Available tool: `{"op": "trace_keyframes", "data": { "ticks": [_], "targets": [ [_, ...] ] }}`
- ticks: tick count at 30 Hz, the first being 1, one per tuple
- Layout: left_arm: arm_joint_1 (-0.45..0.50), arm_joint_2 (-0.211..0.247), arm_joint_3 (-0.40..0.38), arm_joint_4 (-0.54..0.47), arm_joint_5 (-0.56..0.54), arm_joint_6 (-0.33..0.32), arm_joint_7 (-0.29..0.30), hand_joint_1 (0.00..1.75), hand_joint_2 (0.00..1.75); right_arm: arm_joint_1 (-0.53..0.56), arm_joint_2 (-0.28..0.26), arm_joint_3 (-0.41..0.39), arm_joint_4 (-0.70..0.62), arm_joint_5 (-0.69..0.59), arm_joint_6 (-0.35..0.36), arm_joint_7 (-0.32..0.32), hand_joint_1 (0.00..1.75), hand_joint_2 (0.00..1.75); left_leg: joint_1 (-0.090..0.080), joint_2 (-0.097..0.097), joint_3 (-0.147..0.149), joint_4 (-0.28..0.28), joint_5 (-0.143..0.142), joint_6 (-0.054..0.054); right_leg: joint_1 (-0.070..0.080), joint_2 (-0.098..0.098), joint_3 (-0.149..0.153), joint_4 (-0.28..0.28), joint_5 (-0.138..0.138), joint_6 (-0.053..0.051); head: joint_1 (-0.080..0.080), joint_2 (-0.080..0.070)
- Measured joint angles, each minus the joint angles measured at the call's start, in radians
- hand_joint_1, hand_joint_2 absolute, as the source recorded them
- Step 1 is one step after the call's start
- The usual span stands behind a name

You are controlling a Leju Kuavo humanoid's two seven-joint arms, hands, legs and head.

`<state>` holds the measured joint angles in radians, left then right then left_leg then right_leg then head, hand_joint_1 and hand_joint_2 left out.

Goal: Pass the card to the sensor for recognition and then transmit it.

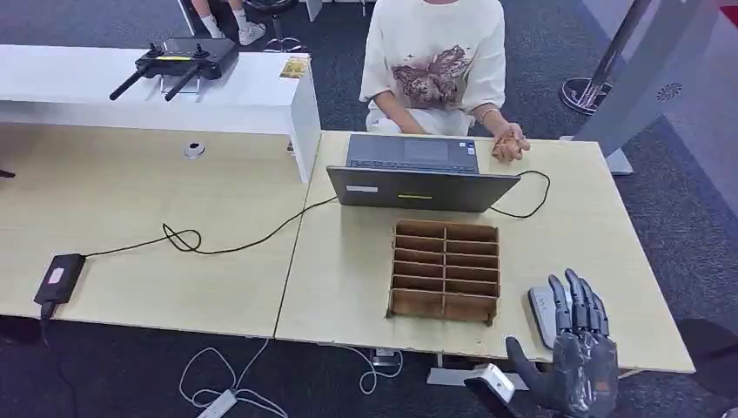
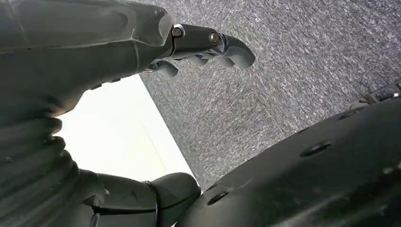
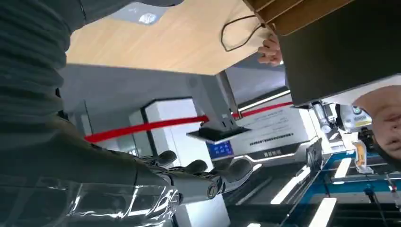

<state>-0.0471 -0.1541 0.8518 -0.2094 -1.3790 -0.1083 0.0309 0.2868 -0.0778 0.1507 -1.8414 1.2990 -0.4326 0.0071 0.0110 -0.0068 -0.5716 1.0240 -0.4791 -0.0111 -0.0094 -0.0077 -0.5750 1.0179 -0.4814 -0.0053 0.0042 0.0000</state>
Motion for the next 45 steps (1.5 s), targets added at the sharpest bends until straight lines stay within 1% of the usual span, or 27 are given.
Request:
{"op": "trace_keyframes", "data": {
  "ticks": [2, 8, 12, 17, 19, 23, 29, 41, 45],
  "targets": [
    [0.0, 0.0, 0.0, 0.0, 0.0, -0.001, 0.0, 0.0, 1.75, -0.012, 0.0, 0.011, 0.005, 0.079, 0.002, 0.037, 0.0, 1.75, 0.0, 0.0, 0.0, 0.0, 0.0, 0.0, 0.0, 0.0, 0.0, 0.0, 0.0, 0.0, 0.0, 0.0],
    [0.0, -0.001, 0.0, 0.0, 0.006, -0.009, -0.003, 0.0, 1.75, -0.058, 0.0, 0.036, 0.034, 0.228, 0.016, 0.113, 0.0, 1.75, 0.0, 0.0, 0.0, 0.0, 0.0, -0.001, 0.0, 0.0, 0.0, 0.0, 0.0, 0.0, 0.0, 0.0],
    [0.0, -0.002, 0.001, 0.0, 0.007, -0.011, 0.001, 0.0, 1.75, -0.091, 0.0, 0.042, 0.052, 0.239, 0.056, 0.158, 0.0, 1.75, 0.0, 0.0, 0.0, 0.0, 0.001, -0.001, 0.0, 0.0, 0.0, 0.0, 0.0, 0.0, 0.0, 0.0],
    [-0.001, -0.003, 0.007, 0.0, 0.007, -0.01, 0.004, 0.0, 1.75, -0.146, -0.037, 0.09, 0.071, 0.24, 0.144, 0.278, 0.0, 1.75, 0.0, 0.0, 0.0, 0.0, 0.001, 0.0, 0.0, 0.0, 0.0, 0.0, 0.0, 0.0, 0.0, 0.0],
    [-0.001, -0.003, 0.008, 0.0, 0.007, -0.01, 0.005, 0.0, 1.75, -0.161, -0.047, 0.111, 0.076, 0.24, 0.171, 0.294, 0.0, 1.75, 0.0, 0.0, 0.0, 0.0, 0.001, 0.0, 0.0, 0.0, 0.0, 0.0, 0.0, 0.0, 0.0, 0.0],
    [-0.002, -0.003, 0.009, 0.0, 0.007, -0.01, 0.007, 0.0, 1.75, -0.182, -0.054, 0.141, 0.087, 0.239, 0.23, 0.295, 0.0, 1.75, 0.0, 0.0, 0.0, 0.0, 0.001, -0.001, 0.0, 0.0, 0.0, 0.0, 0.0, 0.0, 0.0, 0.0],
    [-0.002, -0.004, 0.009, 0.0, 0.005, -0.013, 0.007, 0.0, 1.75, -0.184, -0.054, 0.141, 0.088, 0.24, 0.291, 0.285, 0.0, 1.75, 0.0, 0.0, 0.0, 0.0, 0.001, -0.001, 0.0, 0.0, 0.0, 0.0, 0.0, 0.0, 0.0, 0.0],
    [-0.004, -0.003, 0.009, 0.0, -0.013, -0.024, 0.007, 0.0, 1.75, -0.188, -0.056, 0.141, 0.088, 0.24, 0.314, 0.286, 0.0, 1.75, 0.0, 0.0, 0.0, 0.0, 0.001, -0.001, 0.0, 0.0, 0.0, 0.0, 0.0, 0.0, 0.0, 0.0],
    [-0.004, -0.003, 0.009, 0.0, -0.016, -0.028, 0.004, 0.0, 1.75, -0.2, -0.06, 0.141, 0.098, 0.24, 0.313, 0.255, 0.0, 1.75, 0.0, 0.0, 0.0, 0.0, 0.001, -0.001, 0.0, 0.0, 0.0, 0.0, 0.0, 0.0, 0.0, 0.0]
  ]
}}
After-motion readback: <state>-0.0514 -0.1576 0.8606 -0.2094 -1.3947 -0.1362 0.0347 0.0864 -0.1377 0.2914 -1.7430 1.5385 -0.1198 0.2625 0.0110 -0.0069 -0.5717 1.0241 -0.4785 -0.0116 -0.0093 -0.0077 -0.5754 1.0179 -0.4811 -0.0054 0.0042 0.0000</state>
